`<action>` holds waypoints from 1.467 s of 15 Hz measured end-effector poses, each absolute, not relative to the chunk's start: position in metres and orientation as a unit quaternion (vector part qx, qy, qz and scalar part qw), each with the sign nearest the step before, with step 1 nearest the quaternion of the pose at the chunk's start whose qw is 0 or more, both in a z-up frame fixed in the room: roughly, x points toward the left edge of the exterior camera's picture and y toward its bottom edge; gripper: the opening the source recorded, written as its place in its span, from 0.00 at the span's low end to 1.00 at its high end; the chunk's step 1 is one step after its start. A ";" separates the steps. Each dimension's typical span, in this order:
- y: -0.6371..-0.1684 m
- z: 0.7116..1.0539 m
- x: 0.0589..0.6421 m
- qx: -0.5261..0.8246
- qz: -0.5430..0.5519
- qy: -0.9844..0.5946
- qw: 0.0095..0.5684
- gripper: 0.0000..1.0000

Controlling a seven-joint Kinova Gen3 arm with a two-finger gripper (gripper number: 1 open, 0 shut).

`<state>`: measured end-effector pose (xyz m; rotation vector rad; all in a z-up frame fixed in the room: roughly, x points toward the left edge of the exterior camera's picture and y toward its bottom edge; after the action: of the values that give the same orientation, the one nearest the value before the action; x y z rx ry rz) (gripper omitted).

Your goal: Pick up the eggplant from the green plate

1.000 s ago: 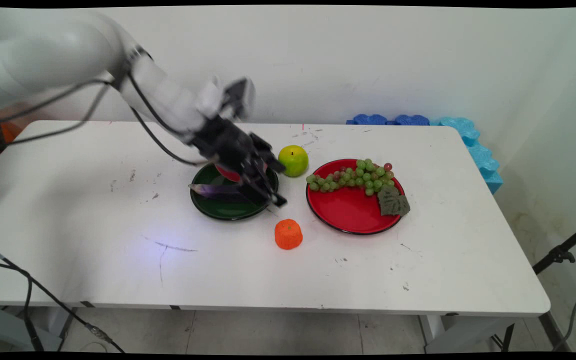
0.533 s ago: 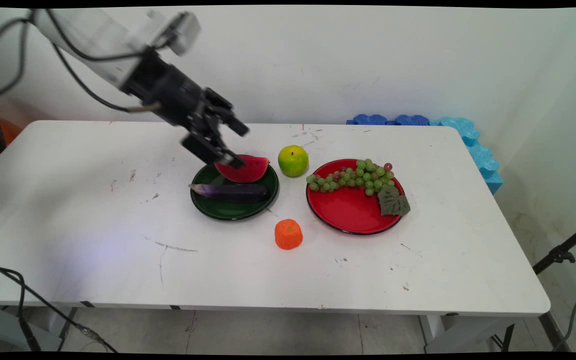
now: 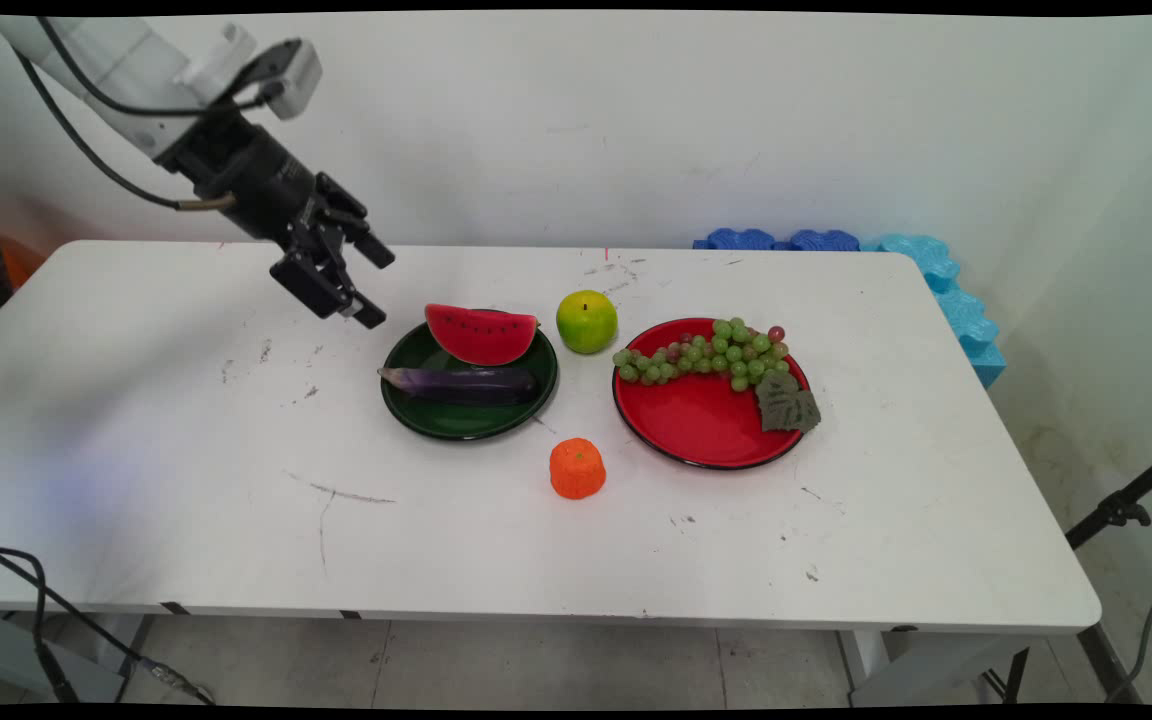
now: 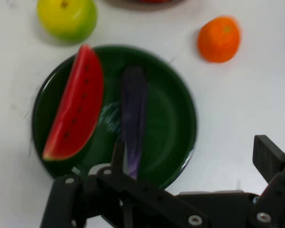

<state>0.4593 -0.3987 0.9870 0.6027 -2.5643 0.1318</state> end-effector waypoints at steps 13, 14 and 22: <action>-0.460 0.868 0.414 0.272 0.039 -0.945 0.175 1.00; -0.463 0.860 0.410 0.273 0.036 -0.946 0.173 1.00; -0.471 0.819 0.385 0.270 0.021 -0.948 0.168 1.00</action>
<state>0.3846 -0.4710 0.8190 0.7690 -2.6964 0.0597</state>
